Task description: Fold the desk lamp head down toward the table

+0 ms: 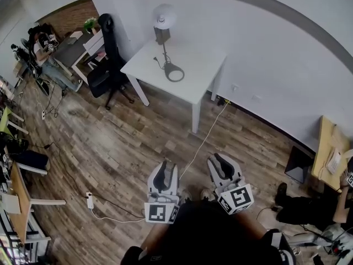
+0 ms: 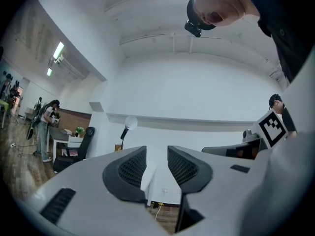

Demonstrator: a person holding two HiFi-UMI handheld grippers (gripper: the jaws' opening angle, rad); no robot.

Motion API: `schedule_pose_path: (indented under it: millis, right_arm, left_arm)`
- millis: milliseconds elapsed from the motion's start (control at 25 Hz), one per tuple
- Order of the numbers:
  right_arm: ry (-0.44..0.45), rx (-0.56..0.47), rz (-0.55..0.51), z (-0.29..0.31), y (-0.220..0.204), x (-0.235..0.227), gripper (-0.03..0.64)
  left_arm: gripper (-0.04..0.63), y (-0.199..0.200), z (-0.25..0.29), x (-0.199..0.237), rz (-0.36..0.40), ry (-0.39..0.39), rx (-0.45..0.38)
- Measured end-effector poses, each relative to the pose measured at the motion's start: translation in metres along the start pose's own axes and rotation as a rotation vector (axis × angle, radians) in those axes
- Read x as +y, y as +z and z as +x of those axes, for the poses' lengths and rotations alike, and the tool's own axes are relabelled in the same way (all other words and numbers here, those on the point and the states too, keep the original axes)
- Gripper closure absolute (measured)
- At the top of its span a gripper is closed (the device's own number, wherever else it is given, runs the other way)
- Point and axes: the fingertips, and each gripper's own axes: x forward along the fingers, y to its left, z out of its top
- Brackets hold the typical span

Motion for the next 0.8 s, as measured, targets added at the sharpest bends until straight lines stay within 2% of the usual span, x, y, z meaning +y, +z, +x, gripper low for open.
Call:
schedule_pose_path:
  millis: [40,80,800]
  right_arm:
    - [-0.004,0.003,-0.002,0.001,0.000,0.000,0.492]
    - [-0.008,0.006,-0.002,0.002,-0.001,0.000,0.486]
    - [-0.051,0.035,-0.014,0.046,-0.012,0.040,0.474]
  left_arm:
    - [0.452,0.000,0.000,0.002,-0.001,-0.003,0.000]
    - [0.446,0.000,0.000,0.003,0.000,-0.005,0.001]
    - [0.446,0.000,-0.014,0.064,-0.020,-0.070,-0.004]
